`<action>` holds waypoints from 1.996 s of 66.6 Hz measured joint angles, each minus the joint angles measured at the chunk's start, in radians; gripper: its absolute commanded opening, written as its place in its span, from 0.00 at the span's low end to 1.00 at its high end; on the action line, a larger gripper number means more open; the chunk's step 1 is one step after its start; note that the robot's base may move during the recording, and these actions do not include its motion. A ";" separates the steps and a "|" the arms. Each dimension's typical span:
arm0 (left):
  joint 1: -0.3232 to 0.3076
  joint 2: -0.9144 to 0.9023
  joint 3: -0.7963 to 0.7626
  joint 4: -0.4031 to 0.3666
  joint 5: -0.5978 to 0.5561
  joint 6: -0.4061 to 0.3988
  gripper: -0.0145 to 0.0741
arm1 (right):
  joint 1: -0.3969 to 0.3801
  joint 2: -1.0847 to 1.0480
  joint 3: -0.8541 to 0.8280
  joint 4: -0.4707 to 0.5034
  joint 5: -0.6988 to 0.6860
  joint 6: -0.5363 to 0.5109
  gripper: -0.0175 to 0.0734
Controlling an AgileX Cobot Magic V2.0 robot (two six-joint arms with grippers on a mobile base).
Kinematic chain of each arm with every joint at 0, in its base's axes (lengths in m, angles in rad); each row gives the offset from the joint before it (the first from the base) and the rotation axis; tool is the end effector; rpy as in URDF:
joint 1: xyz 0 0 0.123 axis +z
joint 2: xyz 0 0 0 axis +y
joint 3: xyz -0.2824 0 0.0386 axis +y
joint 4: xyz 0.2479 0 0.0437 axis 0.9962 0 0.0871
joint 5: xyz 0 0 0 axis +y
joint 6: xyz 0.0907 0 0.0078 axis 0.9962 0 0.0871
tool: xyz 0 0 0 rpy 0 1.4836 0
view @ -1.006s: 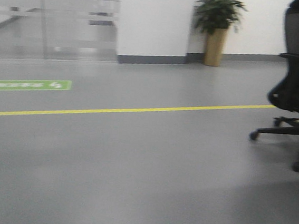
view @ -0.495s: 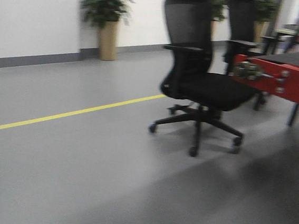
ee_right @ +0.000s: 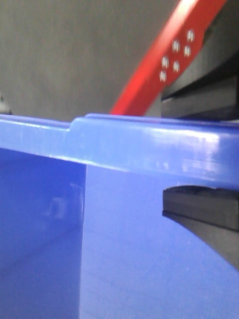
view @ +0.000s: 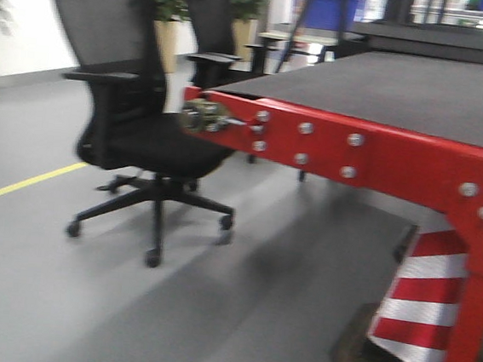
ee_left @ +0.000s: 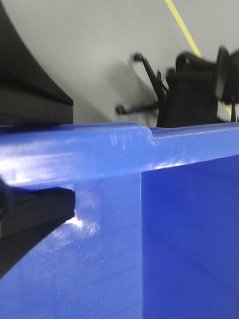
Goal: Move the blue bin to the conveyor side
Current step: 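Carry the blue bin with both grippers to the red-framed grey table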
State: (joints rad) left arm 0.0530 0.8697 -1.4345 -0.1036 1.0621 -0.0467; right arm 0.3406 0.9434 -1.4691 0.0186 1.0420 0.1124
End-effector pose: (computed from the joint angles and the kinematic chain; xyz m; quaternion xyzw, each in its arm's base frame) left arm 0.1168 -0.0020 0.4972 -0.0379 0.8343 -0.0499 0.5477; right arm 0.1321 0.0484 0.4985 -0.0962 0.8359 0.1304 0.5244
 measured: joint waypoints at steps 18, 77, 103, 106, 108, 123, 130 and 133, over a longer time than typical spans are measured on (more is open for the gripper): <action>0.000 0.000 0.000 0.000 0.000 0.000 0.15 | 0.000 0.000 0.000 0.000 0.000 0.000 0.11; 0.000 0.000 0.000 -0.002 0.000 0.000 0.15 | 0.000 0.000 0.000 -0.002 0.000 0.000 0.11; 0.000 0.000 0.000 -0.002 0.000 0.000 0.15 | 0.000 0.000 0.000 -0.002 0.000 0.000 0.11; 0.000 0.000 0.000 -0.002 0.000 0.000 0.15 | 0.000 0.000 0.000 -0.002 0.000 0.000 0.11; 0.000 0.000 0.000 -0.002 0.000 0.000 0.15 | 0.000 0.000 0.000 -0.002 0.000 0.000 0.11; 0.000 0.000 0.000 -0.002 0.000 0.000 0.15 | 0.000 0.000 0.000 -0.002 0.000 0.000 0.11; 0.000 0.000 0.000 -0.002 0.000 0.000 0.15 | 0.000 0.000 0.000 -0.002 0.000 0.000 0.11; 0.000 0.000 0.000 -0.002 0.000 0.000 0.15 | 0.000 0.000 0.000 -0.002 0.000 0.000 0.11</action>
State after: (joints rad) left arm 0.0530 0.8697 -1.4345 -0.1054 1.0621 -0.0467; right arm 0.3406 0.9434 -1.4691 0.0168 1.0420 0.1124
